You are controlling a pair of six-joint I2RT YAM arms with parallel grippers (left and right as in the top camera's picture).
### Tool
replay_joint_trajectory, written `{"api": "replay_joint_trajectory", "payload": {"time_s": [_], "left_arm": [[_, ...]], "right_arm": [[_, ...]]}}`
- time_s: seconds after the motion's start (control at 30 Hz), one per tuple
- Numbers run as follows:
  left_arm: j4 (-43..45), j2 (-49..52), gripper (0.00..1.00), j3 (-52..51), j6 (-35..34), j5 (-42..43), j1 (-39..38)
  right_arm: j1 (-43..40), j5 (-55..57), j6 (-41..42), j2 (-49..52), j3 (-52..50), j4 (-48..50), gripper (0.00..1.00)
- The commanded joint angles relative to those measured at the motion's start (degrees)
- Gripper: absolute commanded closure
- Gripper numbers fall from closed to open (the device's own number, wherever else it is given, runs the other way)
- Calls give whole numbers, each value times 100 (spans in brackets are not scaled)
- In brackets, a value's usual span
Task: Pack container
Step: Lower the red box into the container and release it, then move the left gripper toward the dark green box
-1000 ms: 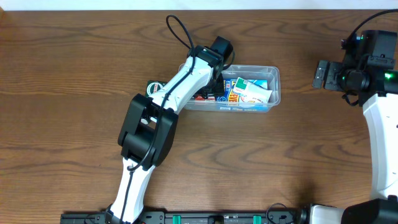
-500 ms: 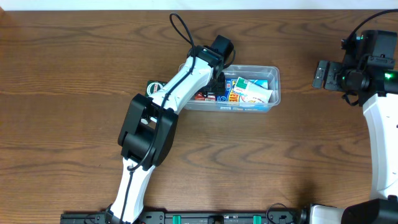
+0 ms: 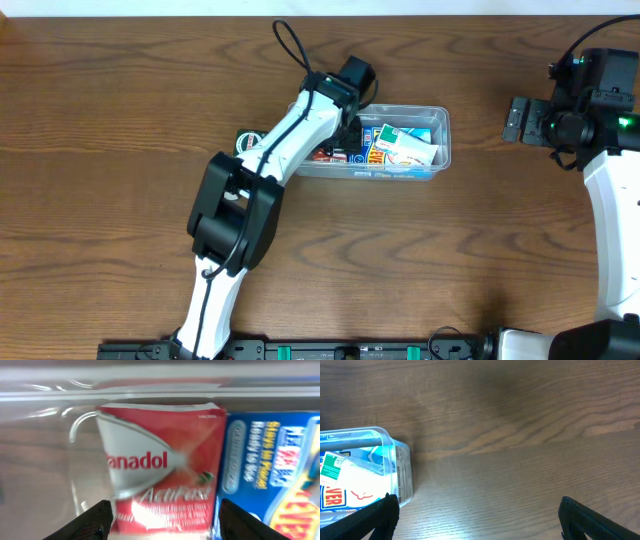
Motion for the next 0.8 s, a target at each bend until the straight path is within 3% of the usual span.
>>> {"api": "replay_joint_trajectory", "payload": {"time_s": [0.0,0.23,0.37,0.57,0.77], "left_arm": [[-136,-603,31,120,79,-24,-11],[-542,-1333,31,120,109,-31,55],[-748,-1718,31,120,514,-28,328],[-990,-1788,30,118,1132,-24,1272],[-990,-1663,22,118,1635,-2,2044]], "right_arm": [[-39,17,74,-50,63,13,1],[-39,17,74,-50,63,13,1],[-39,17,74,-50,63,13,1],[-39,17,74,-50,63,13,0],[-39,17,74,-50,63,13,1]]}}
